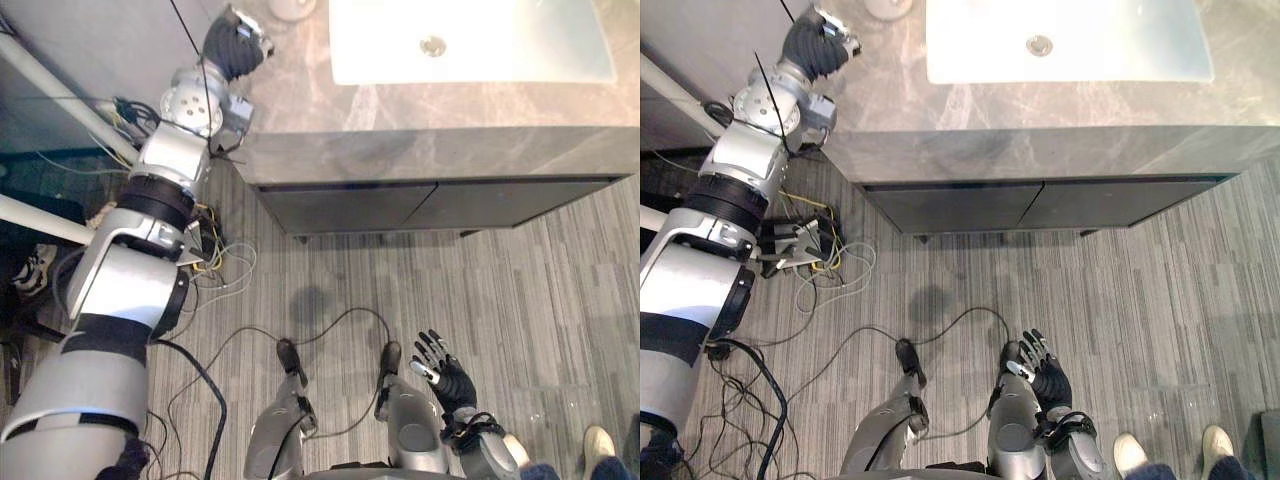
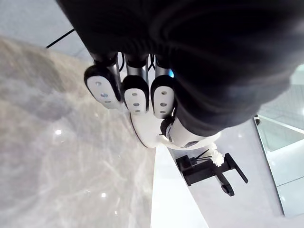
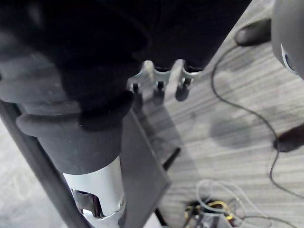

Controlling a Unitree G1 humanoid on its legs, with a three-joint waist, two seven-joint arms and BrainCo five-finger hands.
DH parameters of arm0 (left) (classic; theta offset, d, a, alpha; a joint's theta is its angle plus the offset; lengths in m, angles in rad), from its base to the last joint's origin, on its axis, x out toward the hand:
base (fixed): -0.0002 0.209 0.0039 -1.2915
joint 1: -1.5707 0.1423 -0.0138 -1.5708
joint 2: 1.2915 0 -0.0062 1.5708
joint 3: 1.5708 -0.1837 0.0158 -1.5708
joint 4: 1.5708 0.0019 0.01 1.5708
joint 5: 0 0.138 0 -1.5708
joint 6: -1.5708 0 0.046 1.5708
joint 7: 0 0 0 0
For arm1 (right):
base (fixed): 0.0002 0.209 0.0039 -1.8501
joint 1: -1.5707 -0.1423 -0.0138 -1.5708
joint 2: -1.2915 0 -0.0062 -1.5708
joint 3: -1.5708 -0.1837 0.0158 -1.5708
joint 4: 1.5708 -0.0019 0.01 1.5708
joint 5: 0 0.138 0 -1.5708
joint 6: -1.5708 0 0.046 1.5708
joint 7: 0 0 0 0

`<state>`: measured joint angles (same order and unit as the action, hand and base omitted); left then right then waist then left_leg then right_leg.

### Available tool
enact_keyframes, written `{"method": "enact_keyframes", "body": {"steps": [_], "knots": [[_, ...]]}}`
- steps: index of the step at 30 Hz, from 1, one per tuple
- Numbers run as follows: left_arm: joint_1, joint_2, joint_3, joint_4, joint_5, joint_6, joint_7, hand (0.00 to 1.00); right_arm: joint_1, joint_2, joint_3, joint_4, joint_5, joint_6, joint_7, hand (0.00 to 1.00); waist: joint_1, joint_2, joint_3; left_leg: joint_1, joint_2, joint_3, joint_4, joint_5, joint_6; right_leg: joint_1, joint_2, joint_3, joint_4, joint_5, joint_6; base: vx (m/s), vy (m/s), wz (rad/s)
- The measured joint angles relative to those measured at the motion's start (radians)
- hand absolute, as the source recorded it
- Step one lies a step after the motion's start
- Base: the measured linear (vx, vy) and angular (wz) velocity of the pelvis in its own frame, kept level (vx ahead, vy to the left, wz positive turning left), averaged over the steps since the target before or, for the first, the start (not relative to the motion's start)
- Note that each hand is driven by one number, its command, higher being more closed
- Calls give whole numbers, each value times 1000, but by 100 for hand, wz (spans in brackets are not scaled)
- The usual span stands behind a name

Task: Organize washtable

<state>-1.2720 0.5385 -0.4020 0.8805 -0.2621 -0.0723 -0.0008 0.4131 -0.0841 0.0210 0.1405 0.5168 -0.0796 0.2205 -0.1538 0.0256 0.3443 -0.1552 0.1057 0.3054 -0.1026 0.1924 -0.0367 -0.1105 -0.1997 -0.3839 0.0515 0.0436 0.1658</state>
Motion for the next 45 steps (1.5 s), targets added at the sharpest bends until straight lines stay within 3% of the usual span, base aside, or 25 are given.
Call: {"method": "enact_keyframes", "body": {"steps": [12, 23, 29, 35, 45], "knots": [[30, -57, 11, 63, 1, 0, 1, 100, 47, 0, -5, 39, -17, 11, 0, 0, -23, -3, -49, -8, 3, 41, 0, -1, -1, -38, 5, 54, -2, 5, -1, 32, -14, -9], [-41, -57, 11, 76, -7, 0, 15, 100, 48, 0, -6, 29, -17, 7, -3, 0, -26, -3, -48, -67, 18, 72, 5, -1, -2, -124, 20, 95, -1, 25, -1, 44, -32, -13], [-87, -15, 12, 77, -34, -3, 29, 100, 48, 2, -6, 15, -16, 5, -4, 0, -26, -5, -47, -91, 18, 83, 6, -1, -3, -157, 20, 111, 0, 25, -2, 33, -25, -5], [-172, 23, 12, 92, -44, -3, 47, 100, 47, 3, -5, -11, -11, -24, -5, 0, -27, -30, -5, -110, 19, 85, 6, -1, -2, -179, 22, 115, 3, 24, -5, 8, -11, -2], [-244, 71, 14, 102, -61, -9, 55, 100, 44, 19, -4, -47, 2, -29, -22, 0, -25, -43, 62, -138, 19, 86, 7, -1, -2, -212, 21, 117, 16, 25, -3, 22, -15, 0]]}}
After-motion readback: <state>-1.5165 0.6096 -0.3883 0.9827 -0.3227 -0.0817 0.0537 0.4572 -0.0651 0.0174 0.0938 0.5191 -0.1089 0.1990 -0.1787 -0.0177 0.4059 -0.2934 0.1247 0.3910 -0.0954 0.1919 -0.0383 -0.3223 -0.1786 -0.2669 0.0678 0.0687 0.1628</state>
